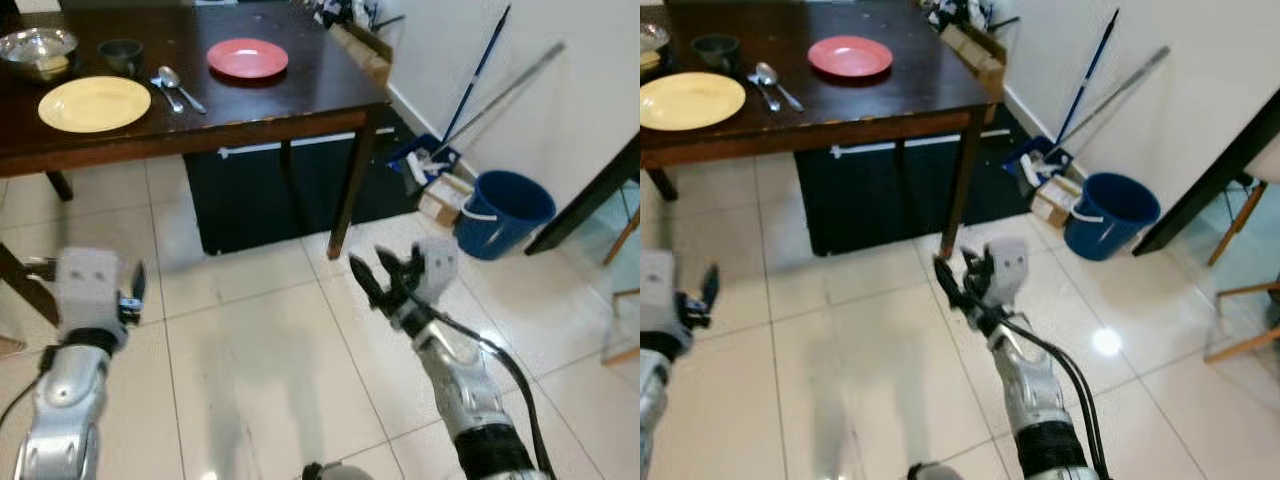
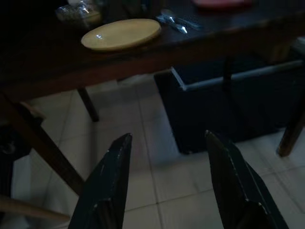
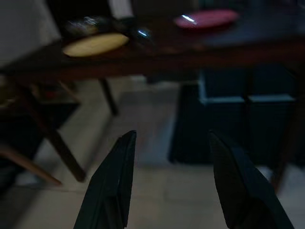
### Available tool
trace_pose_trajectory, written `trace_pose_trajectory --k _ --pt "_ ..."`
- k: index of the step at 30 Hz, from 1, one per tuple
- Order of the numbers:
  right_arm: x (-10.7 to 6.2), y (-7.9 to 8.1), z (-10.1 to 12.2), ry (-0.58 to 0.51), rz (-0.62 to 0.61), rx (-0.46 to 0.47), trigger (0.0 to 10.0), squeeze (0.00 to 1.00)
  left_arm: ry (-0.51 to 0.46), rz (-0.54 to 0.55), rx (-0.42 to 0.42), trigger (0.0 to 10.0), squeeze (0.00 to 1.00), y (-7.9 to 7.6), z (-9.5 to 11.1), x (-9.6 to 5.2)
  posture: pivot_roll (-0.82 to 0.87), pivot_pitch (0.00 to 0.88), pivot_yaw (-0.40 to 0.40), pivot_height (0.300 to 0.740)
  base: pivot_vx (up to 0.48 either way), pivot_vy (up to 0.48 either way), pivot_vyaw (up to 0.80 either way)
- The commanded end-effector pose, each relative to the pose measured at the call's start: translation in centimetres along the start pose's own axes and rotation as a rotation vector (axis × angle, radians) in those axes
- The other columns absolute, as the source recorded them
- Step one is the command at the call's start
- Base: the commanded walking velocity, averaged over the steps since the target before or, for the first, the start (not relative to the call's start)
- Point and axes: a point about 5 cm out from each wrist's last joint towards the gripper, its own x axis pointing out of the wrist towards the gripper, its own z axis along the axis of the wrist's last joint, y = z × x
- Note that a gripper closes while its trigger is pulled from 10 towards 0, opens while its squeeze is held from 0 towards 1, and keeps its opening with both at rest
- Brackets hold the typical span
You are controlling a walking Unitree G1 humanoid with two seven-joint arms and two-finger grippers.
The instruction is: Setting the table
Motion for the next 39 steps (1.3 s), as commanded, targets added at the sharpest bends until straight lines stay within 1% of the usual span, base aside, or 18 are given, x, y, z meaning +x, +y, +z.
trace_pose_trajectory --k 1,2,4,6,7,8,9,11,13,15,16,17,18,20,21,23,29,39 --pt "-0.3 -0.2 0.0 0.01 0.001 0.014 10.0 0.0 -0.003 0.001 -0.017 10.0 0.0 -0.4 0.5 0.0 -0.02 0.053 -0.024 0.74 0.0 0.0 0.0" --pt "-0.3 -0.1 0.0 0.011 0.003 0.011 10.0 0.0 -0.026 -0.006 -0.006 10.0 0.0 -0.9 1.2 0.0 -0.02 0.051 -0.027 0.74 0.0 0.0 0.0" --pt "-0.8 0.0 -0.4 0.031 -0.004 0.019 10.0 0.0 -0.048 -0.027 0.018 10.0 0.0 -2.0 1.9 -0.1 -0.02 0.047 -0.026 0.74 0.0 0.0 0.0" --pt "-1.3 0.1 -0.7 0.048 -0.011 0.03 10.0 0.0 -0.041 -0.051 0.022 10.0 0.0 -2.5 1.8 -0.3 -0.02 0.047 -0.025 0.74 0.0 0.0 0.0" --pt "-1.3 0.1 -0.7 0.048 -0.011 0.03 10.0 0.0 -0.041 -0.051 0.022 10.0 0.0 -2.5 1.8 -0.3 -0.02 0.047 -0.025 0.74 0.0 0.0 0.0" --pt "-2.0 0.4 -1.1 0.062 -0.025 0.048 10.0 0.0 -0.029 -0.091 0.012 10.0 0.0 -3.2 1.4 -0.7 -0.03 0.044 -0.016 0.74 0.0 0.0 0.0" --pt "-2.0 0.4 -1.1 0.062 -0.025 0.048 10.0 0.0 -0.029 -0.091 0.012 10.0 0.0 -3.2 1.4 -0.7 -0.03 0.044 -0.016 0.74 0.0 0.0 0.0" --pt "-2.6 0.4 -1.5 0.074 -0.048 0.059 10.0 0.0 -0.018 -0.127 0.02 10.0 0.0 -3.8 1.0 -0.9 -0.03 0.043 -0.013 0.74 0.0 0.0 0.0" --pt "-3.1 0.1 -1.7 0.084 -0.079 0.061 10.0 0.0 -0.005 -0.156 0.018 10.0 0.0 -4.3 0.7 -1.1 -0.04 0.04 -0.009 0.74 0.0 0.0 0.0" --pt "-3.6 -0.6 -2.0 0.086 -0.144 0.043 10.0 0.0 0.009 -0.175 0.041 10.0 0.0 -4.8 0.0 -1.2 -0.04 0.035 -0.006 0.74 0.0 0.0 0.0" --pt "-3.8 -1.2 -2.0 0.083 -0.188 0.014 10.0 0.0 0.026 -0.173 0.049 10.0 0.0 -4.9 -0.4 -1.1 -0.04 0.035 -0.005 0.74 0.0 0.0 0.0" --pt "-4.1 -1.9 -1.8 0.074 -0.232 -0.036 10.0 0.0 0.044 -0.172 0.051 10.0 0.0 -5.2 -0.8 -1.1 -0.05 0.034 -0.001 0.74 0.0 0.0 0.0" --pt "-4.1 -1.9 -1.8 0.074 -0.232 -0.036 10.0 0.0 0.044 -0.172 0.051 10.0 0.0 -5.2 -0.8 -1.1 -0.05 0.034 -0.001 0.74 0.0 0.0 0.0" --pt "-4.1 -2.4 -1.2 0.059 -0.259 -0.089 10.0 0.0 0.055 -0.173 0.048 10.0 0.0 -5.5 -1.0 -1.1 -0.05 0.033 0.0 0.74 0.167 0.0 0.0" --pt "-4.1 -2.4 -1.2 0.059 -0.259 -0.089 10.0 0.0 0.055 -0.173 0.048 10.0 0.0 -5.5 -1.0 -1.1 -0.05 0.033 0.0 0.74 0.334 0.0 0.0" --pt "-3.9 -2.8 -0.3 0.038 -0.275 -0.125 10.0 0.0 0.047 -0.186 0.045 10.0 0.0 -6.1 -1.0 -1.0 -0.05 0.033 0.0 0.74 0.411 0.0 0.0" --pt "-3.7 -2.9 0.3 0.034 -0.266 -0.15 10.0 0.0 0.027 -0.206 0.052 10.0 0.0 -6.8 -0.6 -0.9 -0.05 0.033 -0.001 0.74 0.427 0.0 0.0" --pt "-3.9 -3.1 0.1 0.035 -0.29 -0.162 10.0 0.0 0.007 -0.231 0.059 10.0 0.0 -7.5 -0.4 -1.0 -0.06 0.038 0.003 0.74 0.431 0.0 0.0"
